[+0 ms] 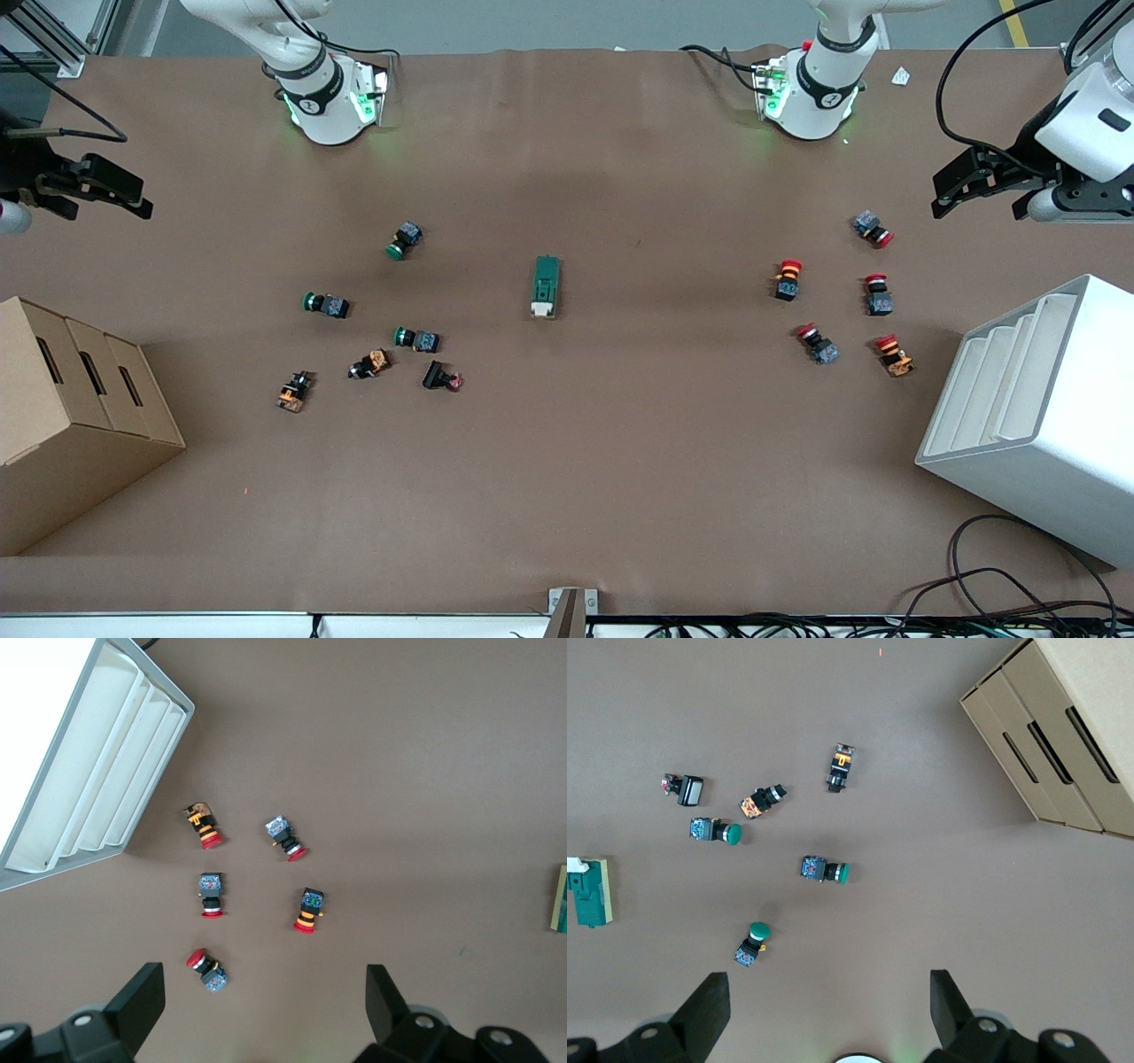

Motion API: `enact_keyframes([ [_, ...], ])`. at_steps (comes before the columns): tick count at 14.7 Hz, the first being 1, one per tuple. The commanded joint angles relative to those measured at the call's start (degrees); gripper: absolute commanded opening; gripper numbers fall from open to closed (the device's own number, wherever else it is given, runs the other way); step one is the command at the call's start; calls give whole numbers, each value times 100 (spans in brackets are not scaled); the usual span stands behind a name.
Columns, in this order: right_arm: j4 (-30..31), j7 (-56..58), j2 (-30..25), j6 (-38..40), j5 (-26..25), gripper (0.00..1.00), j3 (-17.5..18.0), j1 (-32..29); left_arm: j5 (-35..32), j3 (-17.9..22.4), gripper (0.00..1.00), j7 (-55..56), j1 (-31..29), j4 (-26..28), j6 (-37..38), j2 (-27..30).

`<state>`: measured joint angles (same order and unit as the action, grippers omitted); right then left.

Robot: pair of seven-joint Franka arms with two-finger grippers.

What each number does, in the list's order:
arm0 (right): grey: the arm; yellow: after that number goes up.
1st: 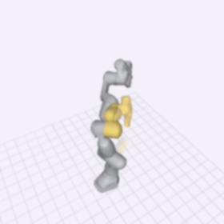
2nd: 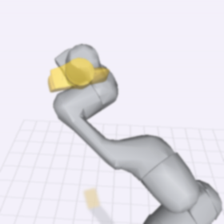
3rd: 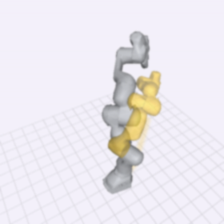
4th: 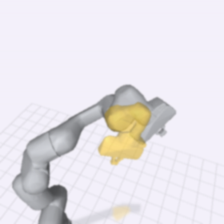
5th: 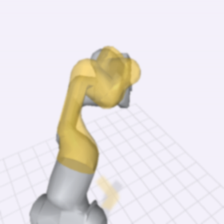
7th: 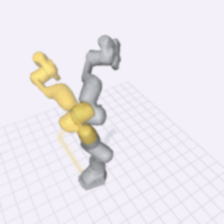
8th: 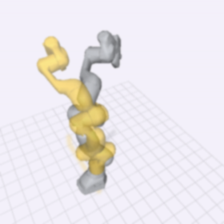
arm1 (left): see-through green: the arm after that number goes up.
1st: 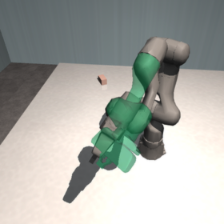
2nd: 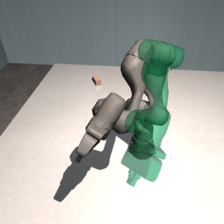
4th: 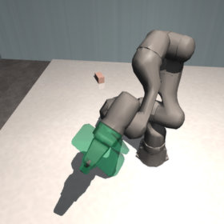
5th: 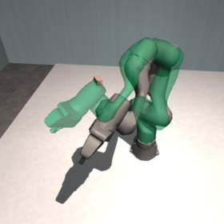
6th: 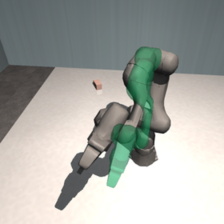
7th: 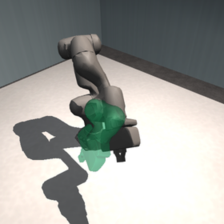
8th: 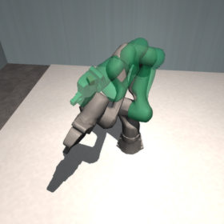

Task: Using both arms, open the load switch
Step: 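Move the left gripper over the green load switch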

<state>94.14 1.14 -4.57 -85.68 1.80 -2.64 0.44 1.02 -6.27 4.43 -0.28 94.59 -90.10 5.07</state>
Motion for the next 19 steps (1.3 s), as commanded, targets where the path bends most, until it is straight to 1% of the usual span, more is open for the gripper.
enact_keyframes([
  [1,131,53,-150,-10,-40,100,0,-9,-294,-41,100,22,10,-143,63,-58],
  [3,104,53,-150,-10,-40,100,0,-9,-313,-41,100,22,28,-160,63,-58],
  [5,43,53,-141,-2,-31,100,0,-9,-313,-102,100,31,54,-361,63,-242],
  [7,-124,70,-88,7,-40,100,0,0,-313,-435,100,31,89,-380,46,-427],
  [8,-124,61,-53,-1,-40,100,0,0,-321,-741,100,162,98,-371,-59,-488],
  [9,-159,70,34,-10,-40,100,0,-26,-313,-1040,100,520,89,-337,-199,-593],
  [10,-185,70,139,-19,-48,100,0,-44,-313,-1339,100,1115,89,-310,-375,-742],
  [13,-212,70,850,-72,-49,100,-9,-70,-322,-2244,100,2873,159,-275,-910,-1252],
  [14,-317,105,1131,-89,-57,100,-26,-97,-339,-2430,100,3540,308,-179,-1243,-1428],
  [16,-615,123,1763,-133,-57,100,-122,-123,-593,-2467,100,4465,842,41,-1815,-1648],
  [17,-756,123,1871,-142,-49,100,-140,-123,-629,-2467,100,5053,1106,59,-1966,-1823],
  [18,-714,36,1872,-168,-49,100,-141,-54,-751,-2467,100,5581,1361,68,-2080,-2008],
  [19,-635,-148,1881,-247,-22,100,-123,-1,-1013,-2467,100,6030,1668,77,-2264,-2184],
])
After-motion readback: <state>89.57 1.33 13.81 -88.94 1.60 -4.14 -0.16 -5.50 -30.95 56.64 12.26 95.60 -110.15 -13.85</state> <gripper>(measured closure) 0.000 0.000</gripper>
